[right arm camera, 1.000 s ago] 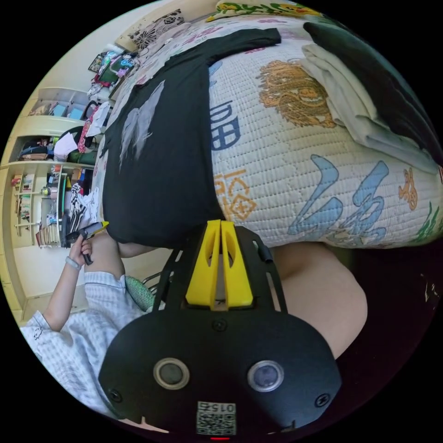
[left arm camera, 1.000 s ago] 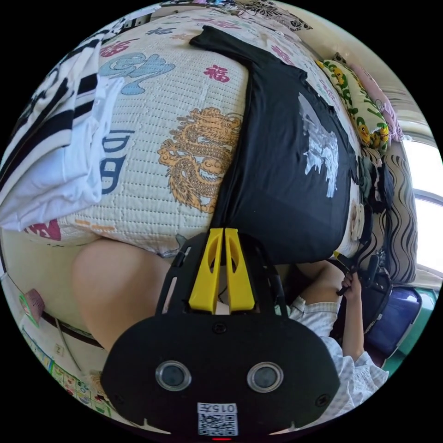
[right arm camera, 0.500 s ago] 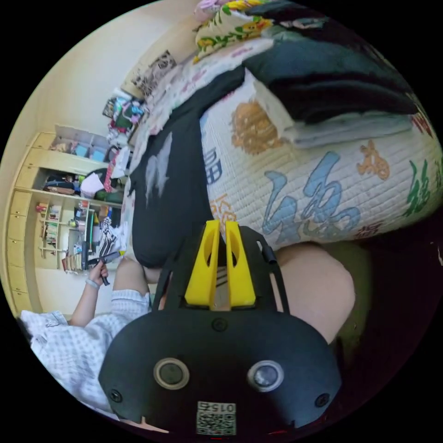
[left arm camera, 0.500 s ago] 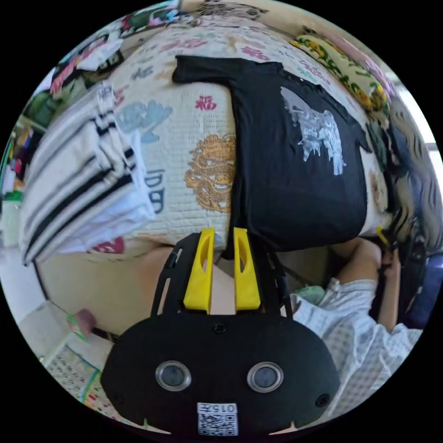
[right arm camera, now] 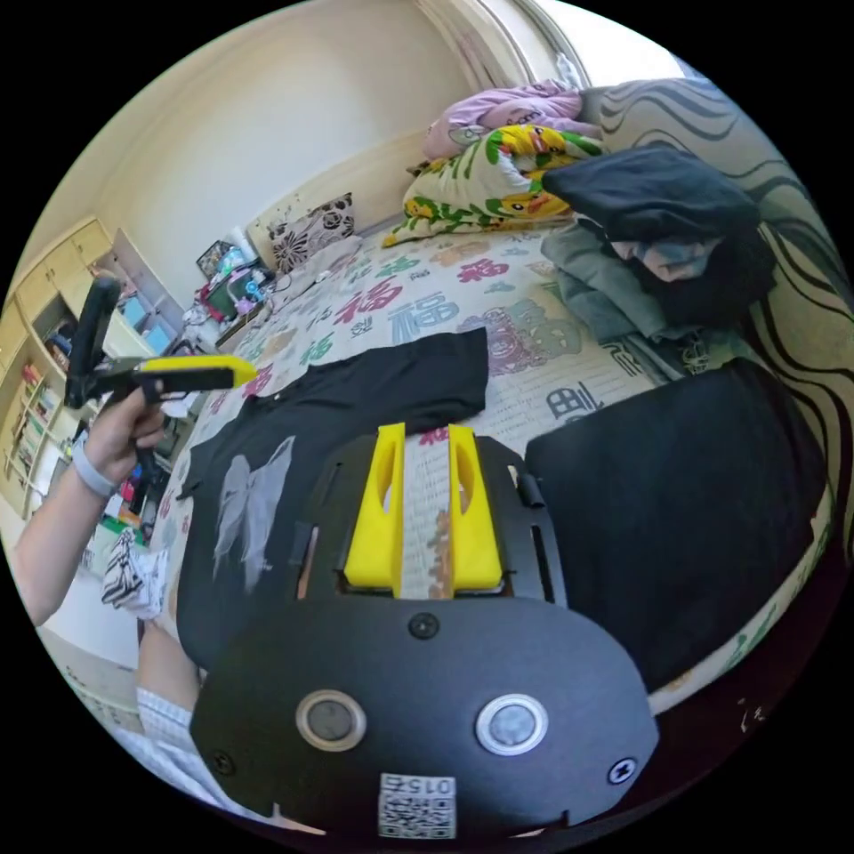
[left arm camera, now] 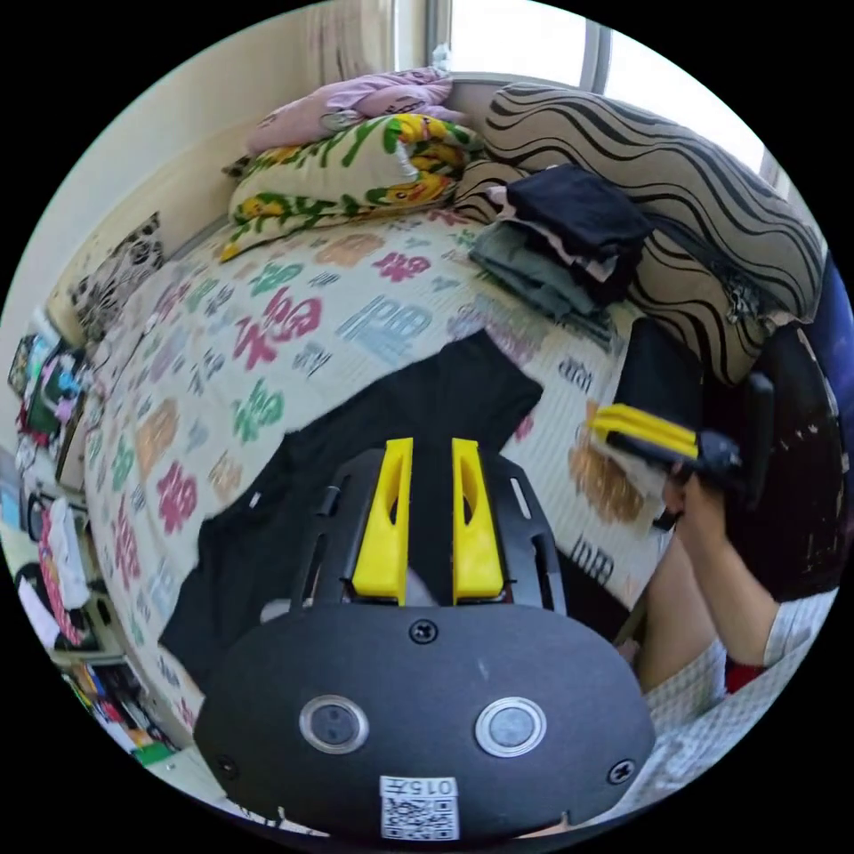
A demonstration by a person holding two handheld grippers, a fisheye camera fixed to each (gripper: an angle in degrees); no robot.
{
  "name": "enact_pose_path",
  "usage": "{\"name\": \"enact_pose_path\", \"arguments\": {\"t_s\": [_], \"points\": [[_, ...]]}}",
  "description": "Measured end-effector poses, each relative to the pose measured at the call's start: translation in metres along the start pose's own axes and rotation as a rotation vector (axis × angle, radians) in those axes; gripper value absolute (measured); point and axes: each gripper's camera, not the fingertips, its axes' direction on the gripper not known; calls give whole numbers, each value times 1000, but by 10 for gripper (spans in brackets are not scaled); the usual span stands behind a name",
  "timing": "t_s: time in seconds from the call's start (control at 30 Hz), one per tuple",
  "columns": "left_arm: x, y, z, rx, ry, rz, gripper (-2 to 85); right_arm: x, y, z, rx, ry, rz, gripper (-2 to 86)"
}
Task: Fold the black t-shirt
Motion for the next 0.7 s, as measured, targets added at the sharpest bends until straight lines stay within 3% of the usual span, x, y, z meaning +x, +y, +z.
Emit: {"name": "enact_pose_path", "arguments": {"t_s": [0.2,0.4,0.47,0.7], "points": [[3,-151,117,-18,187,-16,83,17,-31,50,-46,26,90,68],[7,-208,194,-148,223,10,51,16,-46,78,-75,51,120,29],[4,-212,197,-148,193,13,18,12,-50,84,-77,54,116,9],[-68,-162,107,173,331,-38,-1,-19,-62,56,34,57,9,-3]]}}
